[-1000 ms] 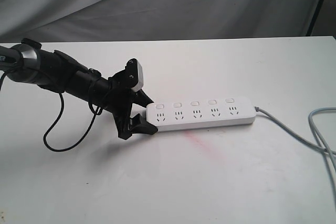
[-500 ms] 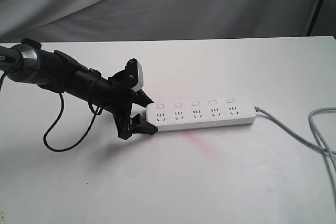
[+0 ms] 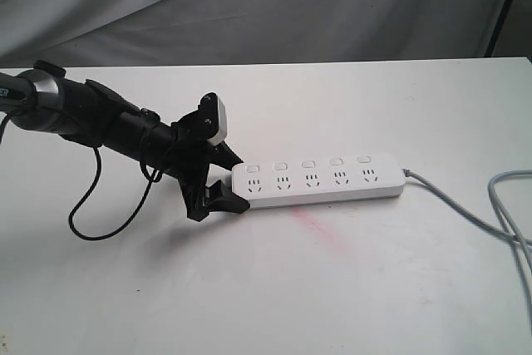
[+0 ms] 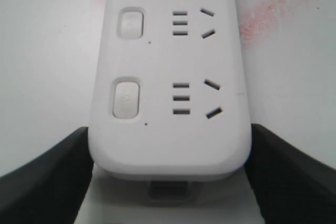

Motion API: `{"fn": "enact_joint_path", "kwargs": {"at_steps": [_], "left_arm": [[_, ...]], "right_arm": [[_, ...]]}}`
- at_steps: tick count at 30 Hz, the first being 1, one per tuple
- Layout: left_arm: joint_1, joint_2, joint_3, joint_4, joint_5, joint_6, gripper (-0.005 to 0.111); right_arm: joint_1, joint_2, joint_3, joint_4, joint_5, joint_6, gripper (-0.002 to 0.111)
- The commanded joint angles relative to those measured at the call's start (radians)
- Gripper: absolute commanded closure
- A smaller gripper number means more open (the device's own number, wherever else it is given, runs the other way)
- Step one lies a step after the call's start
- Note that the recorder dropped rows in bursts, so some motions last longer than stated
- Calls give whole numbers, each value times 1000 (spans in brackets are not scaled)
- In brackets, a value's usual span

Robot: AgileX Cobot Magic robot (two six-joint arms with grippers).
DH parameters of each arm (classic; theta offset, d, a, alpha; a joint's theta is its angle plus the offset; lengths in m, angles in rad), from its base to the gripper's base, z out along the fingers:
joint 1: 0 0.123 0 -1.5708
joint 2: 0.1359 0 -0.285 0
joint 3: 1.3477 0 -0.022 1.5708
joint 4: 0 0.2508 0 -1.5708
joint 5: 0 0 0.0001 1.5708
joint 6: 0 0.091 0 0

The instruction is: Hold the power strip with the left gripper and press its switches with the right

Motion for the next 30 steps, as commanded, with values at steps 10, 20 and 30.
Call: {"fn": "enact_joint_path", "kwargs": {"at_steps": [10,20,30], "left_arm": [[-1,6,-4,23,-51,9,107],[-1,6,-4,23,-51,9,107],[-1,6,-4,23,-47,9,94]], "right_arm": [[2,-6,4,7,-1,0,108],[2,-6,4,7,-1,0,108],[2,-6,4,7,-1,0,108]]}}
